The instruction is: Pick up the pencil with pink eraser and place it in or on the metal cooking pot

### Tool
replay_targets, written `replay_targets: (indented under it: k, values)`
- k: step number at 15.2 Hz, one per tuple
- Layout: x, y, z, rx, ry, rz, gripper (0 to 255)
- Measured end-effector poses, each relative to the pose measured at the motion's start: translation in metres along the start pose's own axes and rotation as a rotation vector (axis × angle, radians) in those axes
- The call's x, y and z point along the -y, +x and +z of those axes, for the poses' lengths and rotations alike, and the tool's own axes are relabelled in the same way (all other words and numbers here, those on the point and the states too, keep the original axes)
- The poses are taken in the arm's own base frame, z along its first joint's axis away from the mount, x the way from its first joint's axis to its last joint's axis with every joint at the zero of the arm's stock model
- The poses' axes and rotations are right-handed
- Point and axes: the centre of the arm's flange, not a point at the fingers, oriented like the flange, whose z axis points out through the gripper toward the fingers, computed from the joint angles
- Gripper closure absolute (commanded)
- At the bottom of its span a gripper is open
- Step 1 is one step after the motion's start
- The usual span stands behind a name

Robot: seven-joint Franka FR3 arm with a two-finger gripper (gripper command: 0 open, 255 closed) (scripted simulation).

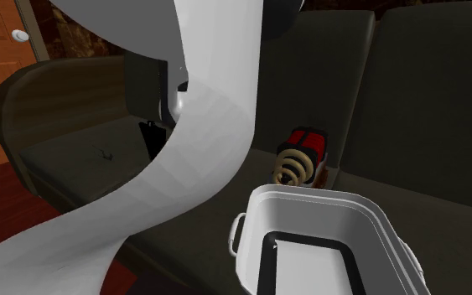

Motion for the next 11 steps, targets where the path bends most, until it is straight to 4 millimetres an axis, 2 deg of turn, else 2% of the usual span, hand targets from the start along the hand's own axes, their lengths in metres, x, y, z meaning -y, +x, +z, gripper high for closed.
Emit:
replay_targets:
  k: [11]
  values:
    - [-0.001,-0.001,-0.059,0.000,0.000,0.000,255]
